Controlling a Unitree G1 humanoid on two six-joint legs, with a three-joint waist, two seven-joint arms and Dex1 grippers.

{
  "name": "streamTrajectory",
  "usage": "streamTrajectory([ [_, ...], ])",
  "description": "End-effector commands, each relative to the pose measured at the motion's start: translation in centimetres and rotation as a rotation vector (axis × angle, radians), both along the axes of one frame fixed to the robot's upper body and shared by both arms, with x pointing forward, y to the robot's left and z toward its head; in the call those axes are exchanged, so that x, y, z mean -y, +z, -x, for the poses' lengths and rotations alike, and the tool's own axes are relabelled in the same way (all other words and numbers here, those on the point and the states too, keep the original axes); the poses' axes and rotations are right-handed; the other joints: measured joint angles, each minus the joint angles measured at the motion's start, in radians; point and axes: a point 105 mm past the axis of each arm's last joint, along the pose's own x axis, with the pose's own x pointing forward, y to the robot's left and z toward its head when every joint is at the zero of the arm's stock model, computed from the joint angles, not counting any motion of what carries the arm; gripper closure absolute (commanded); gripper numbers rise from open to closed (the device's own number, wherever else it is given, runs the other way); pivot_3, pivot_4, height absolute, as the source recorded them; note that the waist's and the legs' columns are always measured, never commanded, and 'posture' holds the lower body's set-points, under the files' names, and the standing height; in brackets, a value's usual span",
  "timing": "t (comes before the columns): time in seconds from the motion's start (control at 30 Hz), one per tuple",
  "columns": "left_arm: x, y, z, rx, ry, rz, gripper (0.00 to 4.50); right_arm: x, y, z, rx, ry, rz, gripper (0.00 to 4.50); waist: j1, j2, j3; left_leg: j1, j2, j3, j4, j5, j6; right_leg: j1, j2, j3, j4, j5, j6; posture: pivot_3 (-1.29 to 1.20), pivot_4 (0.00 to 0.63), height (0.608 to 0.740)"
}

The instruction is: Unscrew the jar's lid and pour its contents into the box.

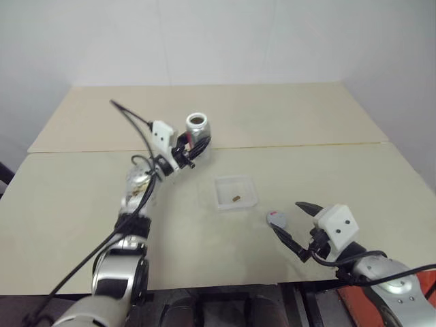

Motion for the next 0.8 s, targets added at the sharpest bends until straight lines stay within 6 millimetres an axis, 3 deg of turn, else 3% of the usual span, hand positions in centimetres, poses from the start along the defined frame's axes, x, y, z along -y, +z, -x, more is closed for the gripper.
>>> streamTrajectory([
  [0.03,0.0,1.3,1.6,0.045,0.033,-0.014,2.54,-0.6,0.9,-0.1,0.04,0.043,-0.009,0.01,0.005,0.0,0.0,0.002,0.0,0.0,-0.001,0.0,0.0,0.002,0.0,0.0,0.0,0.0,0.0,0.0,0.15,0.74],
  [0.17,-0.6,0.0,2.6,0.032,0.081,-0.041,2.54,-0.6,0.7,-0.3,0.036,0.05,-0.012,0.01,0.023,0.0,0.0,0.005,0.0,-0.002,-0.001,-0.001,0.001,0.007,0.0,0.0,-0.002,0.0,0.0,0.0,0.15,0.74],
  [0.47,-2.2,-5.2,2.8,-0.037,0.151,-0.141,2.54,-0.7,0.7,-0.6,0.027,0.075,-0.003,0.01,0.024,0.0,0.0,0.005,0.0,-0.001,-0.002,-0.001,0.001,0.006,0.0,0.0,-0.003,0.0,-0.001,0.0,0.15,0.74],
  [0.77,-2.3,-6.6,3.1,-0.087,0.154,-0.096,2.54,-0.6,0.6,-0.4,0.017,0.067,-0.003,0.01,0.025,0.0,0.0,0.005,0.0,-0.002,-0.003,-0.001,0.002,0.007,0.0,-0.001,-0.01,0.0,-0.001,0.0,0.15,0.74],
  [0.8,-2.4,-6.6,3.1,-0.088,0.158,-0.09,2.19,-0.5,0.6,-0.4,0.018,0.066,-0.002,0.0,0.025,0.0,0.0,0.005,0.0,-0.002,-0.003,-0.001,0.002,0.007,0.0,-0.001,-0.01,0.0,-0.001,0.0,0.15,0.74],
])
